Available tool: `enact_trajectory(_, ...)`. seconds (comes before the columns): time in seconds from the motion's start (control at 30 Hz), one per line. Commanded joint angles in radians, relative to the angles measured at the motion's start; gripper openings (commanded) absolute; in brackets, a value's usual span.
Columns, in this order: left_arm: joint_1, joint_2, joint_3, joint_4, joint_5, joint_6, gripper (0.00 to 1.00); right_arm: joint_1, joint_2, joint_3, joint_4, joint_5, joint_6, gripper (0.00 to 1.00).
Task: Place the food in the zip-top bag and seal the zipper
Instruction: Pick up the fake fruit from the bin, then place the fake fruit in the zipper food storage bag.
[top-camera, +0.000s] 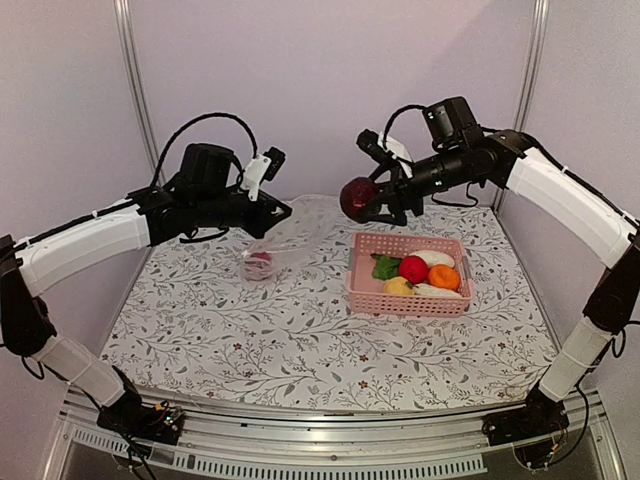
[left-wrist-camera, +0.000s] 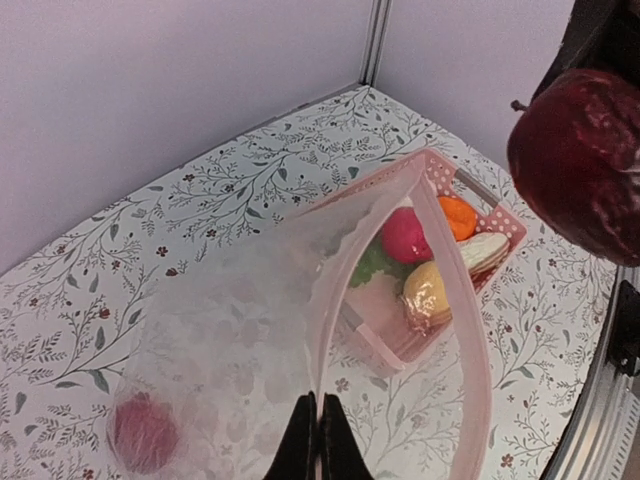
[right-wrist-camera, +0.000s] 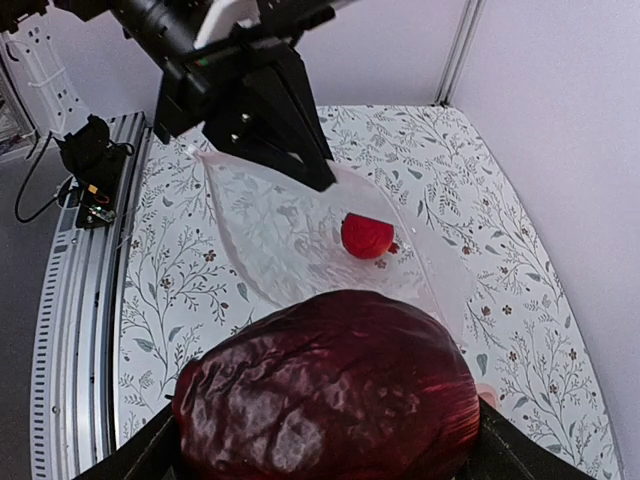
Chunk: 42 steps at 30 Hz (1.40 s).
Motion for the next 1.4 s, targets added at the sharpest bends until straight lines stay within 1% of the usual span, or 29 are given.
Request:
enact_trajectory(0.0,-0.04,0.037,0.062,-0.052,-0.052,-0.085,0.0,0.022,-0.037,0.082,-0.017,-0.126,-0.015,0.6)
enact_trajectory(0.13,-0.068,0.065,0.105,-0.051,-0.068,-0.136,0.0,0.037,-0.018,0.137,0.036,-0.122,0.006,0.6)
enact_trajectory(0.27,-0.086,0.093,0.163,-0.086,-0.104,-0.21,0.0,0.05,0.008,0.14,0.108,-0.12,0.051,0.61)
enact_trajectory(0.37,-0.101,0.117,0.251,-0.167,-0.171,-0.32,0.0,0.07,0.028,0.143,0.141,-0.074,0.054,0.61)
enact_trajectory(0.43,-0.105,0.126,0.29,-0.198,-0.166,-0.39,0.0,0.082,0.043,0.161,0.148,-0.037,0.057,0.61)
enact_trajectory(0.53,-0.108,0.129,0.319,-0.216,-0.162,-0.448,0.0,0.097,0.062,0.171,0.158,0.006,0.054,0.61)
enact_trajectory(0.7,-0.109,0.124,0.339,-0.235,-0.172,-0.429,0.0,0.121,0.085,0.169,0.163,0.079,0.048,0.63)
enact_trajectory(0.87,-0.108,0.124,0.319,-0.223,-0.17,-0.404,0.0,0.15,0.1,0.175,0.175,0.152,0.045,0.64)
enact_trajectory(1.0,-0.107,0.126,0.3,-0.219,-0.178,-0.398,0.0,0.154,0.132,0.164,0.178,0.202,0.066,0.68)
enact_trajectory(1.13,-0.107,0.121,0.293,-0.229,-0.209,-0.39,0.0,0.155,0.165,0.158,0.177,0.244,0.077,0.75)
enact_trajectory(1.27,-0.107,0.11,0.293,-0.243,-0.244,-0.395,0.0,0.154,0.159,0.157,0.183,0.263,0.081,0.8)
enact_trajectory(1.37,-0.108,0.099,0.282,-0.236,-0.257,-0.397,0.0,0.154,0.152,0.158,0.191,0.272,0.081,0.89)
